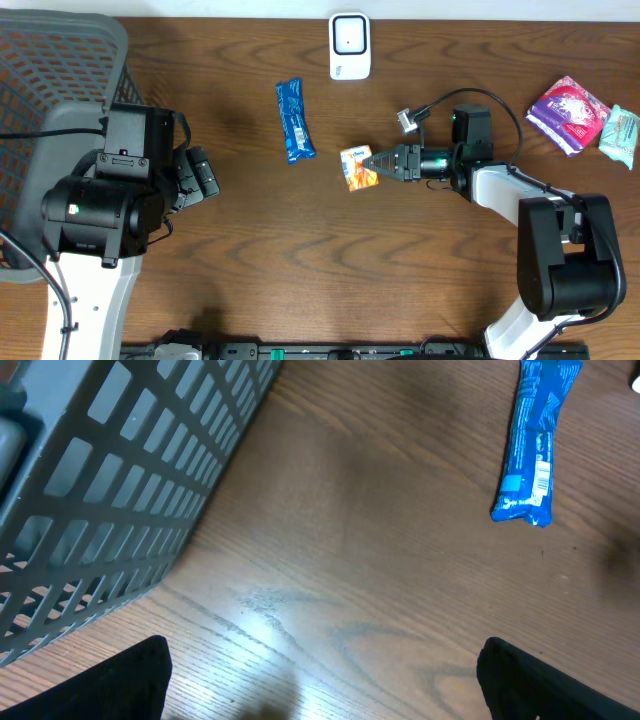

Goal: Scan the item barcode

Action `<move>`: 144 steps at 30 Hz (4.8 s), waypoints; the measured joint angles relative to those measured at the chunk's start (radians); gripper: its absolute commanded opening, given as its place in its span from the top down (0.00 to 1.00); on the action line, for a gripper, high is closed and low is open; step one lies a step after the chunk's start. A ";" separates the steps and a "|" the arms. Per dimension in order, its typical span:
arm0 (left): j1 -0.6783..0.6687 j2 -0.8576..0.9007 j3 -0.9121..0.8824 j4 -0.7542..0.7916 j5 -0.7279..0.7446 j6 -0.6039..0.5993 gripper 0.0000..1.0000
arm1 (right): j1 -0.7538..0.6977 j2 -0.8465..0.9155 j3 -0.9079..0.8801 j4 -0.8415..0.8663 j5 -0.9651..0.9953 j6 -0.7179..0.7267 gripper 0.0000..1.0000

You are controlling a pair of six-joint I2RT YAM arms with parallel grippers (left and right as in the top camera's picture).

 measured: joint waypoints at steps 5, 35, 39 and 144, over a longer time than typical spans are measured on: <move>0.000 0.000 0.000 0.000 0.000 0.000 0.02 | 0.000 0.000 0.000 0.002 -0.090 -0.029 0.99; 0.000 0.000 0.000 0.000 0.000 0.000 0.02 | 0.136 -0.024 0.029 -0.074 0.317 0.066 0.98; 0.000 0.000 0.000 0.000 0.000 0.000 0.02 | 0.171 -0.072 0.150 -0.274 0.690 0.051 0.99; 0.000 0.001 0.000 0.000 0.000 0.000 0.02 | -0.440 0.625 1.586 -1.557 1.458 -0.216 0.56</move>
